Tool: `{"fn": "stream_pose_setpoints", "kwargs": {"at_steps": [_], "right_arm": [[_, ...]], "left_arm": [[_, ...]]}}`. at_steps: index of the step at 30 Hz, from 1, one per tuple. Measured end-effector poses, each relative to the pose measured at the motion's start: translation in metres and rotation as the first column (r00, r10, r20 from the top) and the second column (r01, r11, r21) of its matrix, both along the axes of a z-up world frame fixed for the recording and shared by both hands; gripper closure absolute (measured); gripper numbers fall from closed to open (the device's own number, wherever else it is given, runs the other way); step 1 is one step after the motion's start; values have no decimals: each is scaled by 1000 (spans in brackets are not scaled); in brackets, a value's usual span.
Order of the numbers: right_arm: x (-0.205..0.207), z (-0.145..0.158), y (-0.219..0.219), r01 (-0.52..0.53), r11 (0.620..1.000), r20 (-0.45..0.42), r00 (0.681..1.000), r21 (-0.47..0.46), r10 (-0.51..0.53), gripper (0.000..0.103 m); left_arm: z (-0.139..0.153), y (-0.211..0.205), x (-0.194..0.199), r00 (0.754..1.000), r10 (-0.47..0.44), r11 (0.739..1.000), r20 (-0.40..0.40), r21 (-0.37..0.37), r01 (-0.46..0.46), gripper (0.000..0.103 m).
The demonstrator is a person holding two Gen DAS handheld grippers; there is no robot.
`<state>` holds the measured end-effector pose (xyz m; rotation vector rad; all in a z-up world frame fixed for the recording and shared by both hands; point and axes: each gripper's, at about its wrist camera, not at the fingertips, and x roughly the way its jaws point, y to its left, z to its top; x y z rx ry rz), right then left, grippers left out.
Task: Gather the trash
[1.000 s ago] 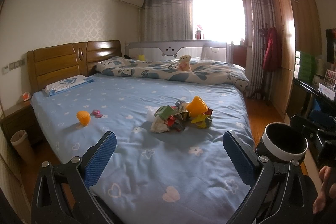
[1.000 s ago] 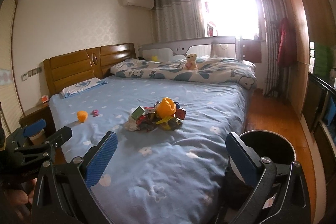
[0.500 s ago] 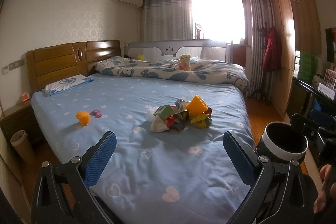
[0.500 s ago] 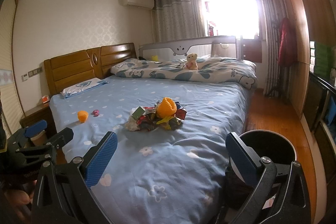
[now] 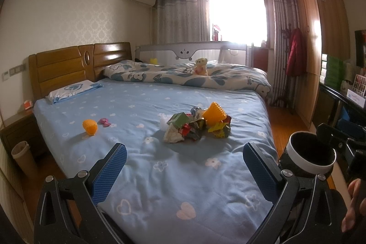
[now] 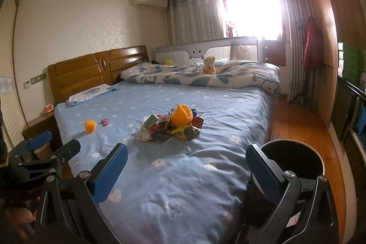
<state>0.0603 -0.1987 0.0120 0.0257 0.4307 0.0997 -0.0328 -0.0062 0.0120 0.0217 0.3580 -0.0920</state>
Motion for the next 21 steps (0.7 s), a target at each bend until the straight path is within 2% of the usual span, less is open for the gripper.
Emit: {"fn": "stream_pose_setpoints", "kwargs": {"at_steps": [13,21], "right_arm": [[2,-5,2,-2,1000,-8,1000,4,2,0],[17,-14,4,-14,1000,-52,999,12,14,0]], "left_arm": [[-9,-1,7,1000,0,1000,-17,-3,0,1],[-14,4,33,995,4,1000,-96,-14,-6,1]]}}
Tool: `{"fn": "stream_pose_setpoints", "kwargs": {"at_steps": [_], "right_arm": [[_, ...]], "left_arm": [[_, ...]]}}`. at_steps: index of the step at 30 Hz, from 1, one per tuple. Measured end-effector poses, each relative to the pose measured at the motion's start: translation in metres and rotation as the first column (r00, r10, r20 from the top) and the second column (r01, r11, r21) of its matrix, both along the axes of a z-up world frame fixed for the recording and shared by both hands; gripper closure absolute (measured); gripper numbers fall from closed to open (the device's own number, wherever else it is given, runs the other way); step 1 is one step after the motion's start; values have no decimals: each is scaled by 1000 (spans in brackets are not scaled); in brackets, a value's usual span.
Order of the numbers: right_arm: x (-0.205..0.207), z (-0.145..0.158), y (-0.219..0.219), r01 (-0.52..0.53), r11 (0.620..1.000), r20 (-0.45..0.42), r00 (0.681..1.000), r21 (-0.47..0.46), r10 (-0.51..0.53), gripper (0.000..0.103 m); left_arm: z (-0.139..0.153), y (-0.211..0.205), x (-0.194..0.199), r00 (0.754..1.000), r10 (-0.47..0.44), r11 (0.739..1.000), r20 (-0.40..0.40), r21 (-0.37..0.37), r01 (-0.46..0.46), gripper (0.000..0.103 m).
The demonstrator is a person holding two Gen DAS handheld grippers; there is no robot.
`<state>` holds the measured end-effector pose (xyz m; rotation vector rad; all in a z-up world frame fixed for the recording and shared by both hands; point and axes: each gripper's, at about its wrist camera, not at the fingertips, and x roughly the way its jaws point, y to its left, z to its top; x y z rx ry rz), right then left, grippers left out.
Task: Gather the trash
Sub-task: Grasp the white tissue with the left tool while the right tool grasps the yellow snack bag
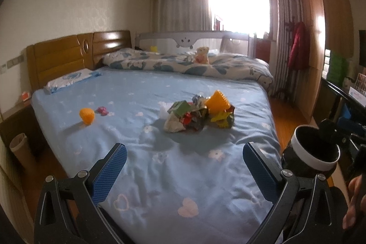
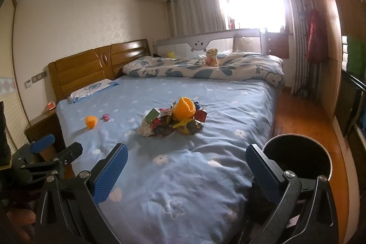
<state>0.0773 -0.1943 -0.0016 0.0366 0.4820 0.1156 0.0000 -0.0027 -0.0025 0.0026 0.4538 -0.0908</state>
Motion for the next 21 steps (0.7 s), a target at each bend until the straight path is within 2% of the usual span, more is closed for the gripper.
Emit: {"fn": "stream_pose_setpoints", "kwargs": {"at_steps": [11,21], "right_arm": [[54,-19,-10,-5,998,-138,990,62,13,0],[119,-45,-12,9,994,-243,970,108,18,1]], "left_arm": [[-10,15,71,989,3,1000,-151,-17,-6,2],[-23,22,142,977,12,1000,-212,8,-11,4]]}}
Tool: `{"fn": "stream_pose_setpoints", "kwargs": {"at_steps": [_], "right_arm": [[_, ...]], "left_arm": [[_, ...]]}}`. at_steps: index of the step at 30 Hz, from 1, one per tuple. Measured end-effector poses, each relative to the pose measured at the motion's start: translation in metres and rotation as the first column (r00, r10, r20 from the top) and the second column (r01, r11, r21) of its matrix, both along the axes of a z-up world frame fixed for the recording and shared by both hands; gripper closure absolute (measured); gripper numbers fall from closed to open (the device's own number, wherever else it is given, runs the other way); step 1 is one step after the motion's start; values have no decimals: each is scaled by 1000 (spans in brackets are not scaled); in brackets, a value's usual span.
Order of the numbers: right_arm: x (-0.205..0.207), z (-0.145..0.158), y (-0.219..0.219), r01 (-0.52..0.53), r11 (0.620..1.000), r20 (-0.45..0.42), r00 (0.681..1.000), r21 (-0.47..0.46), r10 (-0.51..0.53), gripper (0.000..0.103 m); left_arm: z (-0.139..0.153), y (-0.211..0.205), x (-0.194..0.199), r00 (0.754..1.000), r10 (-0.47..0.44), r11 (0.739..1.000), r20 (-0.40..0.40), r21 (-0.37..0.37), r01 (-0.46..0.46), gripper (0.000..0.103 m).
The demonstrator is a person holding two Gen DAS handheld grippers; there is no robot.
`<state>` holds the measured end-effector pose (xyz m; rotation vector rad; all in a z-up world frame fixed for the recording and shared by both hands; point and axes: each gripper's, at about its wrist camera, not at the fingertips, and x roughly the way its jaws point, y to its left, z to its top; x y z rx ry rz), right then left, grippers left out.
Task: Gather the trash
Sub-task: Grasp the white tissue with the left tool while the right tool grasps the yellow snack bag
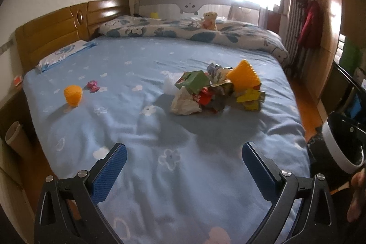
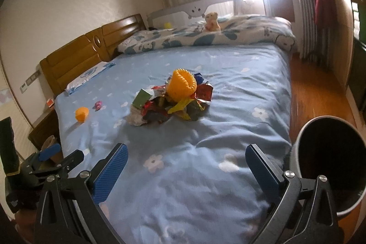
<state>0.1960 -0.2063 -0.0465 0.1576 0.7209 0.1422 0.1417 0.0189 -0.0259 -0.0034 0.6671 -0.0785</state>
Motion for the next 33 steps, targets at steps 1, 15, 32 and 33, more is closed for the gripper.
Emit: {"fn": "stream_pose_setpoints", "kwargs": {"at_steps": [1,15,32,33], "right_arm": [[8,-3,0,1,1000,-11,1000,6,-1,2],[117,-53,2,16,1000,-147,989,24,-12,7],[187,-100,6,15,996,-256,967,91,9,26],[187,-101,7,8,995,-255,967,101,19,29]], "left_arm": [[-2,0,8,1000,-1,1000,-9,-1,1,6],[-38,16,145,990,-18,999,-143,-36,13,13],[-91,19,254,958,-118,984,-263,-161,77,55],[-93,18,257,958,-121,984,-261,-159,81,56]]}}
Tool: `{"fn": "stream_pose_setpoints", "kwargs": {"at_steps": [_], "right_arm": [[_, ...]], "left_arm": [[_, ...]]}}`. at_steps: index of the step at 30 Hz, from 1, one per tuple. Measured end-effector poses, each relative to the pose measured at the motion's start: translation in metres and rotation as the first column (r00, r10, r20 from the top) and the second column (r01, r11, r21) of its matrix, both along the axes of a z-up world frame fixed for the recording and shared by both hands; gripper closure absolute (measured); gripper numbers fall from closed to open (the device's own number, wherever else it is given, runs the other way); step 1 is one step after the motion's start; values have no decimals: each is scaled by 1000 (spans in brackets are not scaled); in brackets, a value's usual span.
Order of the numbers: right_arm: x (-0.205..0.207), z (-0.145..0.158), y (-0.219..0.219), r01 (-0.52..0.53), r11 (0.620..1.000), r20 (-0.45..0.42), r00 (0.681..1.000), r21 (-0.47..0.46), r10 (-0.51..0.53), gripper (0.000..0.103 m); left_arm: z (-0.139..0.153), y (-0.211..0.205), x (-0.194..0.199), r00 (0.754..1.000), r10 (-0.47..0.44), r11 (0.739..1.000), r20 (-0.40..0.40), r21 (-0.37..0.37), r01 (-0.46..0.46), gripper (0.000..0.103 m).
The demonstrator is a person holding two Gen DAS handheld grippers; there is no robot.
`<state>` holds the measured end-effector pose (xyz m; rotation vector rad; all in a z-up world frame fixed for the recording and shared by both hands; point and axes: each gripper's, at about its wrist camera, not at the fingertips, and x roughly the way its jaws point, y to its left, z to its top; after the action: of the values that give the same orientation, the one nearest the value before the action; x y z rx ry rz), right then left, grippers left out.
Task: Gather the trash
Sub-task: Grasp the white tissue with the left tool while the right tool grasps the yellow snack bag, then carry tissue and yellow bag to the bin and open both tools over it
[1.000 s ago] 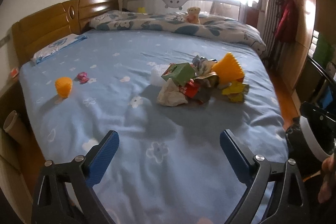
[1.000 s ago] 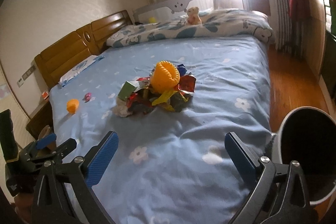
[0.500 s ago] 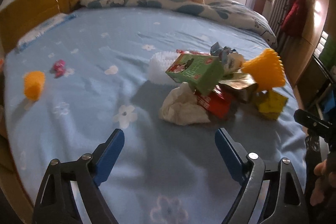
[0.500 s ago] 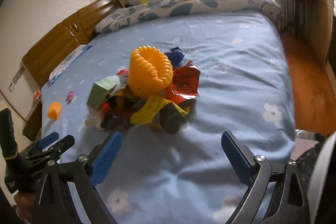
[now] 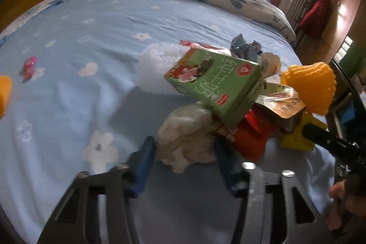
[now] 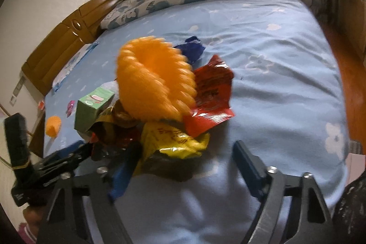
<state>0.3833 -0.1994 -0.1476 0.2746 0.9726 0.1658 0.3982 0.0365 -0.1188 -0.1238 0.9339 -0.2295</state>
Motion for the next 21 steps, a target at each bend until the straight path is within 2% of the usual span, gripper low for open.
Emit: {"fn": "stream_pose_setpoints", "kwargs": {"at_steps": [2,3,4,5,6,16,21], "right_arm": [[-2,1,4,-21,1000,6,1000,3,21,53],[-3,1,7,-37,999,4,999,13,37,61],[-3,1,9,-47,999,0,999,19,47,69],[-6,2,10,-54,998,2,999,21,54,74],[-8,4,12,-61,998,5,998,21,61,77],[-52,19,-2,-58,995,-3,998,86,58,81],[-79,31,-15,-44,994,9,999,100,43,81]], "left_arm": [[0,-3,0,1000,-17,1000,15,4,17,69],[1,-3,-3,999,-25,1000,23,8,24,71],[2,-4,-5,999,-26,1000,28,9,26,78],[3,-4,-9,999,-28,1000,30,5,28,93],[4,-3,-12,999,-31,999,27,-7,31,93],[25,2,-77,998,-11,997,57,-82,16,94],[37,-7,-111,997,-35,992,67,-117,43,94]]}}
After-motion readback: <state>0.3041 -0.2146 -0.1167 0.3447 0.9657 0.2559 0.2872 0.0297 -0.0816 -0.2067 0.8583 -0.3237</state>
